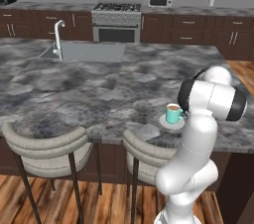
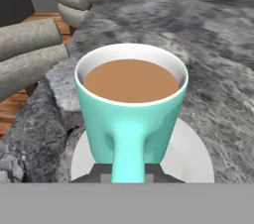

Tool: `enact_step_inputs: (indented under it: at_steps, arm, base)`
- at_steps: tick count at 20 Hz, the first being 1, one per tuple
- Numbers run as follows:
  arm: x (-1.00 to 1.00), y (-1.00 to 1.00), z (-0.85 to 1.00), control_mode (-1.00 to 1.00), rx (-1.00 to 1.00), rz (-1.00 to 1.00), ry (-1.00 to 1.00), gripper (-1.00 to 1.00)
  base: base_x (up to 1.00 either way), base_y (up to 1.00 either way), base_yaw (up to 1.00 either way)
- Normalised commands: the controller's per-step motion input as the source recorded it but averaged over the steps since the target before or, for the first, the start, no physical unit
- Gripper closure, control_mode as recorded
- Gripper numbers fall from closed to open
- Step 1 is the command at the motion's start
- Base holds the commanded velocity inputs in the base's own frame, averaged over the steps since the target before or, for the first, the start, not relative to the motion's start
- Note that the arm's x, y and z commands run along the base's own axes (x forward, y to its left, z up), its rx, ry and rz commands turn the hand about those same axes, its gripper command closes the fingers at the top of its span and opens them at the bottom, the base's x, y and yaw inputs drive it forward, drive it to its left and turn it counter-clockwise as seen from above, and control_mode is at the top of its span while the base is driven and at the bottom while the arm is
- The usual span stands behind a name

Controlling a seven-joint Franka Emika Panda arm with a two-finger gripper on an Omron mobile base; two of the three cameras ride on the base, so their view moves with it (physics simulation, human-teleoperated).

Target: Pick the cup of tea, navigate to the dining table, and place it on the saucer.

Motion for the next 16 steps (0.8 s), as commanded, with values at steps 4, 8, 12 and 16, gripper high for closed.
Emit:
enact_step_inputs:
  at_steps: [4,8,12,16]
  arm:
    - [0.00,-0.02,-0.13,-1.00,0.00,0.00,0.02,1.00]
    - [0.00,0.00,-0.31,-1.00,0.00,0.00,0.02,1.00]
    - [0.00,0.00,-0.11,-1.00,0.00,0.00,0.00,1.00]
    - [0.00,0.00,0.00,-1.00,0.00,0.00,0.00,1.00]
  base:
    - [0.00,0.00,0.00]
    - [0.00,0.00,0.00]
    - [0.00,0.00,0.00]
    - [0.00,0.00,0.00]
